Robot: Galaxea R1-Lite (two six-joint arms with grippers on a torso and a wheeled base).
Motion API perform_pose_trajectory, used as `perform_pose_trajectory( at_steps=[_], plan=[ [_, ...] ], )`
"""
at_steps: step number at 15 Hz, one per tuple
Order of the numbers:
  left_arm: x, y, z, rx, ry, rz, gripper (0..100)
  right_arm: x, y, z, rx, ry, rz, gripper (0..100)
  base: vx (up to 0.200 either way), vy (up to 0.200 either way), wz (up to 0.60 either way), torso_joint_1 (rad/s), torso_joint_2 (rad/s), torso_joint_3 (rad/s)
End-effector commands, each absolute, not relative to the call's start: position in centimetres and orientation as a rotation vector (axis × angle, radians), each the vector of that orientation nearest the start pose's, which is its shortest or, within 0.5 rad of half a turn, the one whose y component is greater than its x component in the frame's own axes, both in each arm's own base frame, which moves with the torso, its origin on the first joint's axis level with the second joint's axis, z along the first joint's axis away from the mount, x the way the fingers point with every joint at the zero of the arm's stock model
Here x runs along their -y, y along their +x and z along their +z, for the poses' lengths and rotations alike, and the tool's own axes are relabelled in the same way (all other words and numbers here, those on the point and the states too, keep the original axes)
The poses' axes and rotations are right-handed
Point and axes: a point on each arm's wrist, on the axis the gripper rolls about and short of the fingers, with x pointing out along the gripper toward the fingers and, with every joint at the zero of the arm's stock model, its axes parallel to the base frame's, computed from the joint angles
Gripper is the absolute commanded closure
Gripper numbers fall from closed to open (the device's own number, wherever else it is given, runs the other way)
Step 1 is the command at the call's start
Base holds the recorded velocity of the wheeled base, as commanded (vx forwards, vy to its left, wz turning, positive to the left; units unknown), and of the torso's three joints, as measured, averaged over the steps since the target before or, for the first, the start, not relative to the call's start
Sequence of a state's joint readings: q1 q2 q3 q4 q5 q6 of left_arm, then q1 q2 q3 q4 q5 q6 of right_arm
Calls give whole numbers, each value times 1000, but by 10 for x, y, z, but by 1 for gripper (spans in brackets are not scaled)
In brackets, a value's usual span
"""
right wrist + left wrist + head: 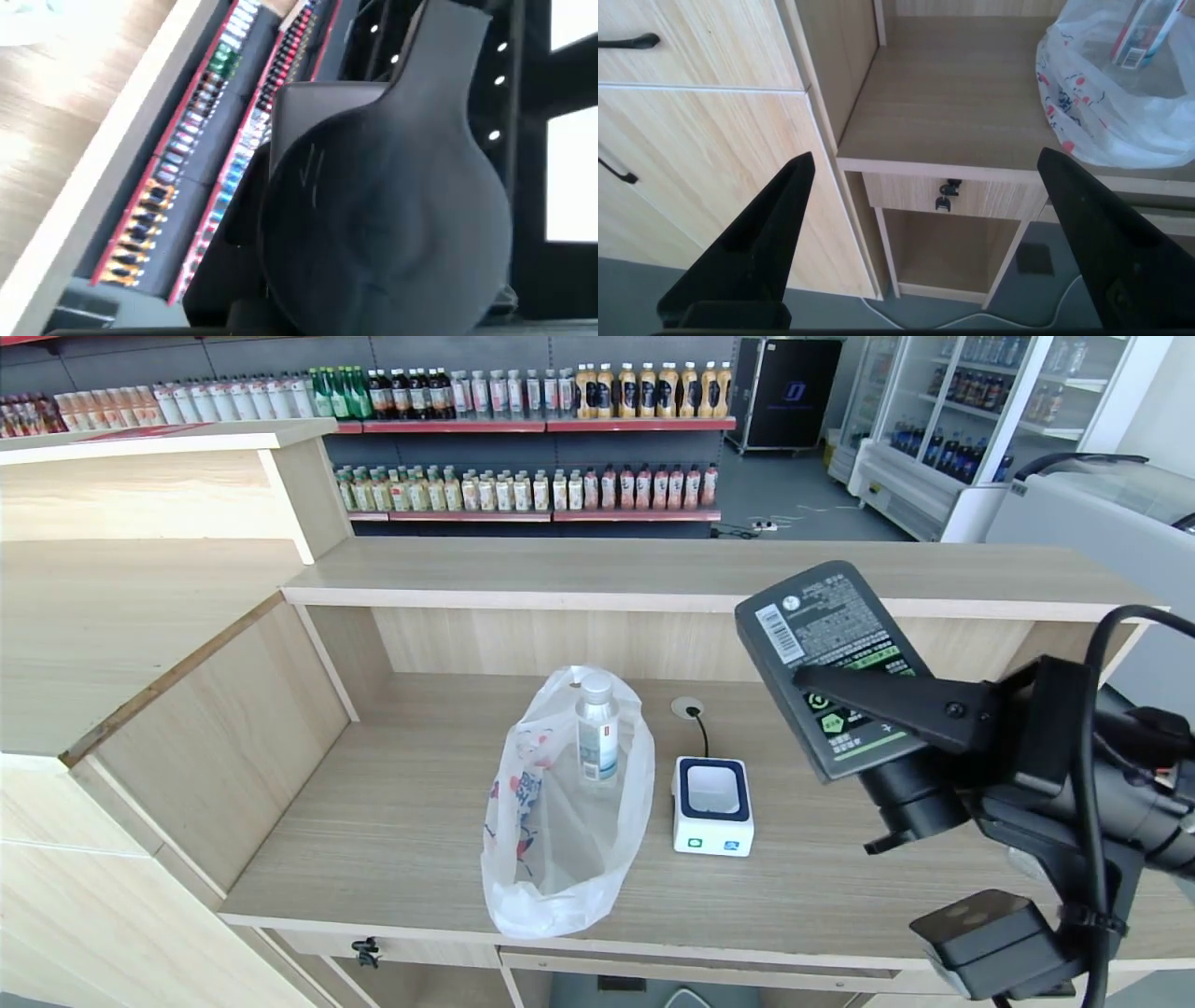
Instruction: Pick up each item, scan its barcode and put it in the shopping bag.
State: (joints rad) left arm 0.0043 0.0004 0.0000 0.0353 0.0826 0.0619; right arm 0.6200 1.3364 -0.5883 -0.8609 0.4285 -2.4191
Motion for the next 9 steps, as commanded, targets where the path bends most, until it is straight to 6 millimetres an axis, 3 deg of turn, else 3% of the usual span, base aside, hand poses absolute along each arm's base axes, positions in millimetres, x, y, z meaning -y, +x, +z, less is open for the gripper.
perform_pose_trajectory(
  at_steps=[1,4,6,9],
  plan=[
    [-2,-23,72,-38,64,86,0,-139,152,243,1399,-2130,304,100,0,0,0,0,0,0],
    [-2,-23,72,-38,63,86,0,-160,143,237,1548,-2157,300,100,0,0,0,0,0,0],
    [-2,-23,72,-38,64,86,0,-164,142,237,1565,-2149,300,100,0,0,0,0,0,0],
    [-2,-23,72,-38,63,86,0,-177,126,243,1677,-2071,306,100,0,0,0,0,0,0]
  ],
)
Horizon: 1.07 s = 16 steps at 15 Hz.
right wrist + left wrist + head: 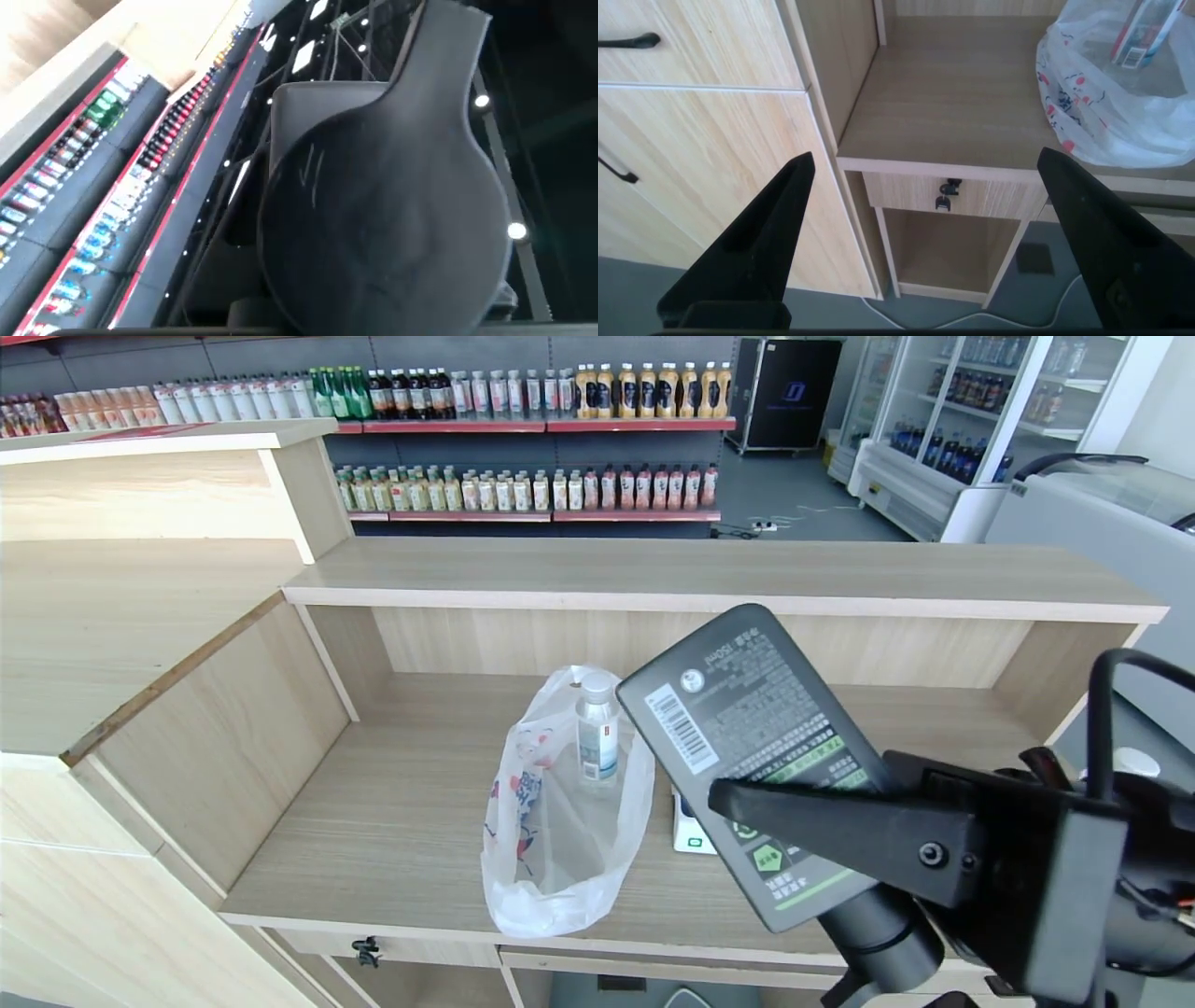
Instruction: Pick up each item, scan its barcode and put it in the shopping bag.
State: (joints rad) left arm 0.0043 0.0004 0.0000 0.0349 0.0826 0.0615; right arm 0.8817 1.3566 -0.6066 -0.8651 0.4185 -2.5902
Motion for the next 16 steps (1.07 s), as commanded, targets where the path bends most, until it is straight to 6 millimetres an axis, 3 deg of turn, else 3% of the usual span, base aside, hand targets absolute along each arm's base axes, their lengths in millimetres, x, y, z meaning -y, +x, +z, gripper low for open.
perform_pose_trajectory(
  at_steps=[1,10,16],
  plan=[
    [-2,-23,72,-38,64,86,0,-177,124,244,1683,-2065,299,100,0,0,0,0,0,0],
    [-2,-23,72,-38,63,86,0,-185,119,248,1718,-2029,305,100,0,0,0,0,0,0],
    [-2,-23,72,-38,64,86,0,-176,113,247,1715,-2032,314,100,0,0,0,0,0,0]
  ],
)
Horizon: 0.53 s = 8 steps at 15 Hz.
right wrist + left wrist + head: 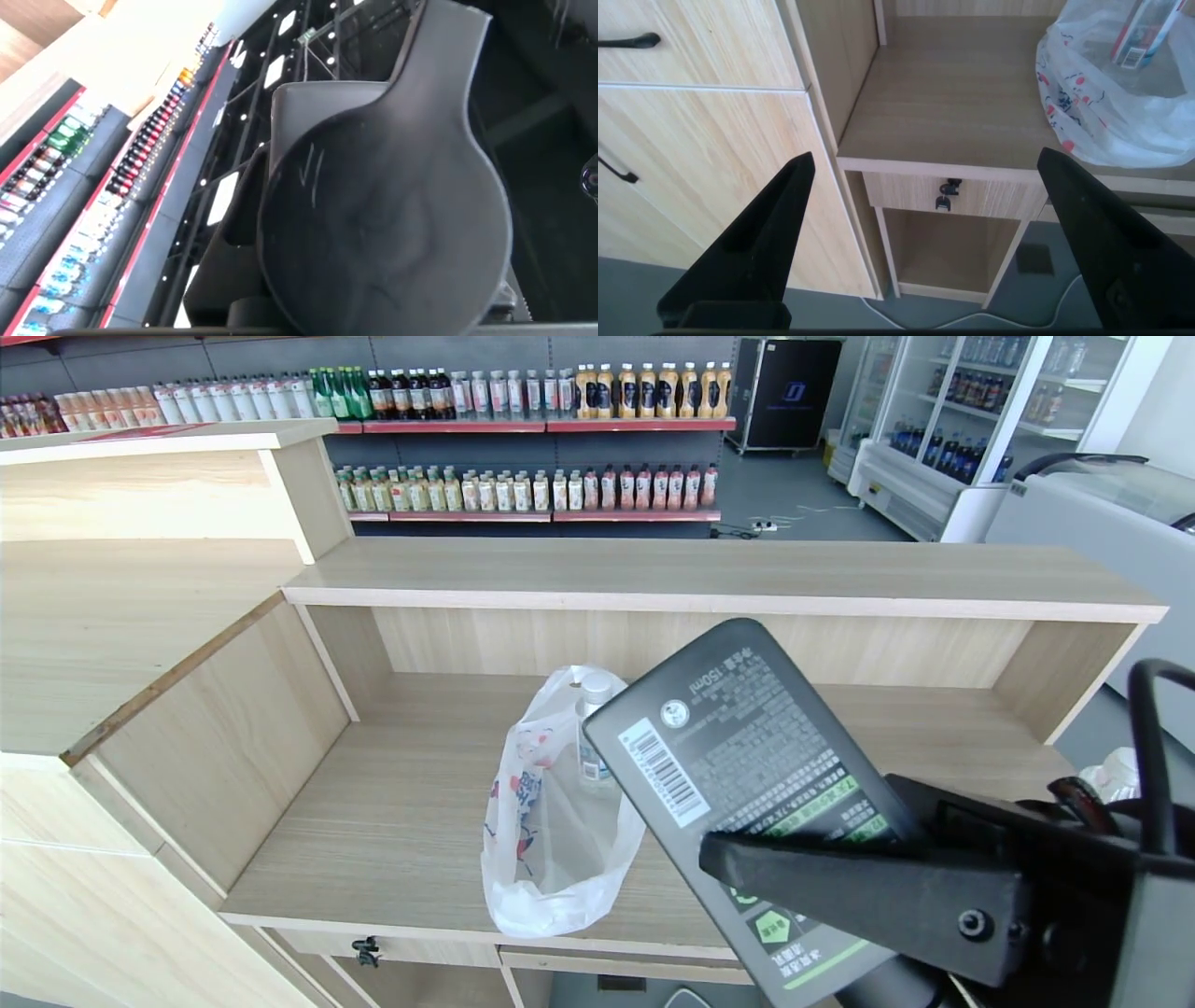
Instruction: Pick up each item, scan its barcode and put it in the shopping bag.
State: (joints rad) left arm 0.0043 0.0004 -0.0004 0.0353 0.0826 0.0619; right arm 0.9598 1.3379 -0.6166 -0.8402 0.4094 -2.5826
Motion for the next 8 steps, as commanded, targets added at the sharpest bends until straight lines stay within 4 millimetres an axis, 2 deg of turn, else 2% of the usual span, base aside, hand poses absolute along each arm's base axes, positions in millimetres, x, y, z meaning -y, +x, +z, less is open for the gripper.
perform_pose_trajectory(
  at_steps=[1,3,4,5,6,7,8],
  plan=[
    [-2,-23,72,-38,63,86,0,-175,113,250,1707,-2028,304,100,0,0,0,0,0,0],
    [-2,-23,72,-38,63,86,0,-170,121,262,1607,-1974,311,100,0,0,0,0,0,0],
    [-2,-23,72,-38,63,86,0,-167,126,270,1485,-1881,367,100,0,0,0,0,0,0],
    [-2,-23,72,-38,63,86,0,-163,132,272,1271,-1746,468,100,0,0,0,0,0,0],
    [-2,-23,72,-38,63,86,0,-153,141,265,975,-1597,576,100,0,0,0,0,0,0],
    [-2,-23,72,-38,63,86,0,-140,143,263,777,-1471,634,100,0,0,0,0,0,0],
    [-2,-23,72,-38,63,86,0,-131,143,263,694,-1419,648,100,0,0,0,0,0,0]
  ],
)
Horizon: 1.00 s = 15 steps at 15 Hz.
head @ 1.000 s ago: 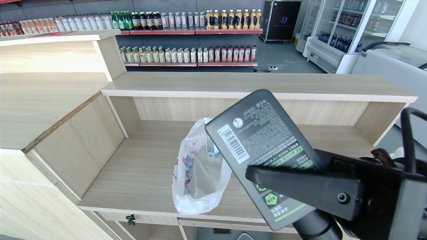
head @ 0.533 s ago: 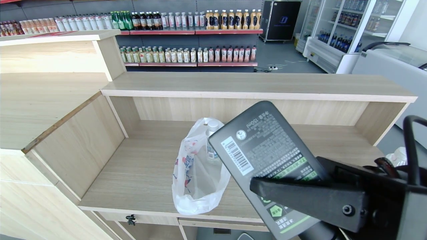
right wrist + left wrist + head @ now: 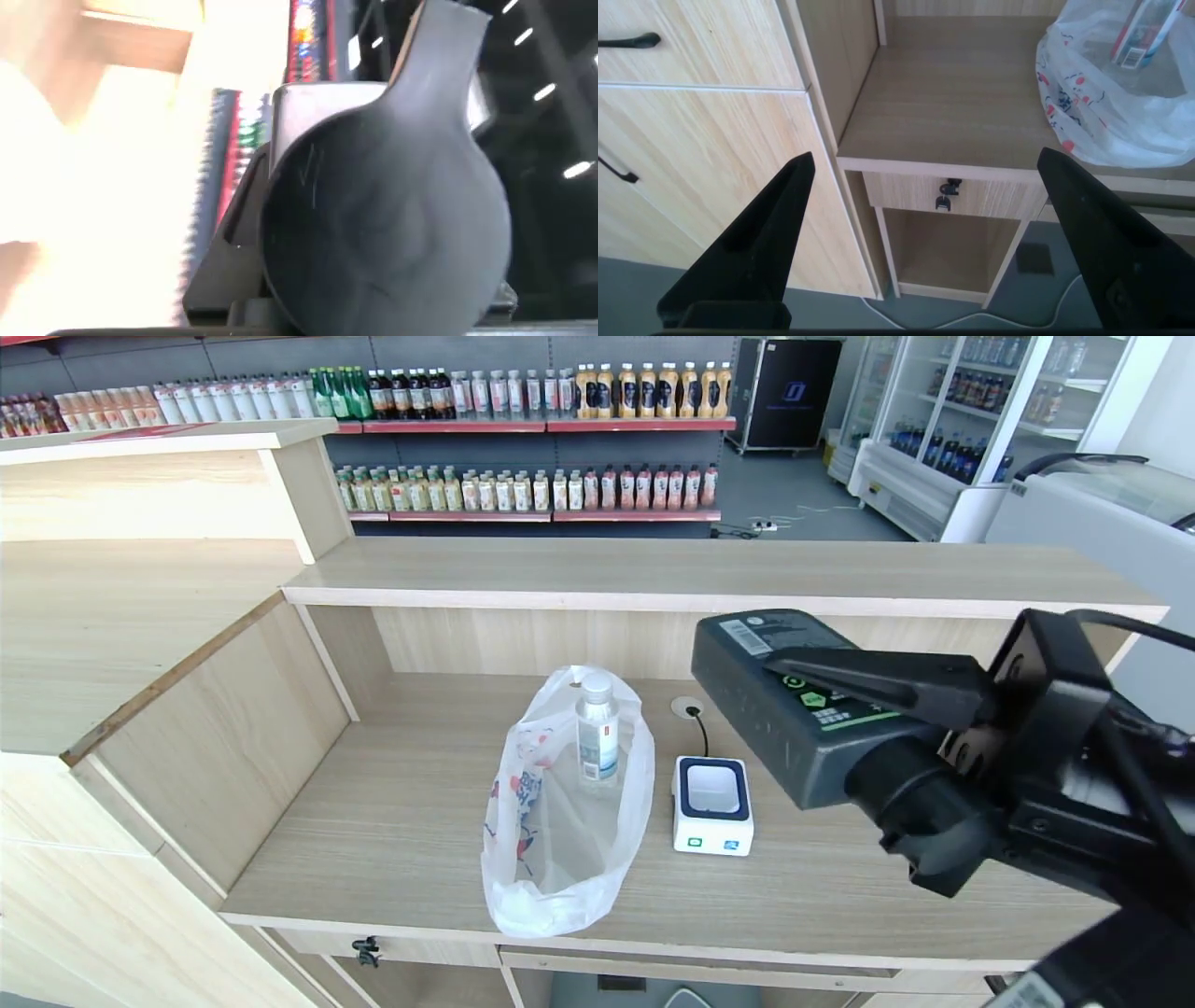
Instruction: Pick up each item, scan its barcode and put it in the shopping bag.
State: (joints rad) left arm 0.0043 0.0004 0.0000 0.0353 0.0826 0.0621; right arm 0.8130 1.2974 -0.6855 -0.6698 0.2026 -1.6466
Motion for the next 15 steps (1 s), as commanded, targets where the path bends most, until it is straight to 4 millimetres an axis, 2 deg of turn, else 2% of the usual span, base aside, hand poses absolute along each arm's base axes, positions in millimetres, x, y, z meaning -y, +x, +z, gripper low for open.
perform_pose_trajectory(
  at_steps=[1,2,3,4,5,6,8,10,11,14,15],
  plan=[
    [-2,-23,72,-38,64,86,0,-114,145,263,581,-1364,636,100,0,0,0,0,0,0],
    [-2,-23,72,-38,63,86,0,-68,148,259,264,-1205,529,100,0,0,0,0,0,0],
    [-2,-23,72,-38,63,86,0,-48,149,259,125,-1064,454,100,0,0,0,0,0,0],
    [-2,-23,72,-38,63,86,0,-31,150,263,37,-897,357,100,0,0,0,0,0,0],
    [-2,-23,72,-38,64,86,0,-25,151,265,12,-828,319,100,0,0,0,0,0,0],
    [-2,-23,72,-38,64,86,0,-14,153,266,-64,-635,249,100,0,0,0,0,0,0],
    [-2,-23,72,-38,63,86,0,-5,155,259,-155,-522,202,100,0,0,0,0,0,0],
    [-2,-23,72,-38,64,86,0,-6,155,257,-164,-484,216,100,0,0,0,0,0,0],
    [-2,-23,72,-38,63,86,0,-9,157,257,-167,-454,235,100,0,0,600,2,7,-2],
    [-2,-23,72,-38,63,86,0,-28,172,248,-268,-111,309,100,0,0,600,1,1,2],
    [-2,-23,72,-38,64,86,0,-34,179,242,-321,25,336,100,0,0,0,0,0,0]
  ],
)
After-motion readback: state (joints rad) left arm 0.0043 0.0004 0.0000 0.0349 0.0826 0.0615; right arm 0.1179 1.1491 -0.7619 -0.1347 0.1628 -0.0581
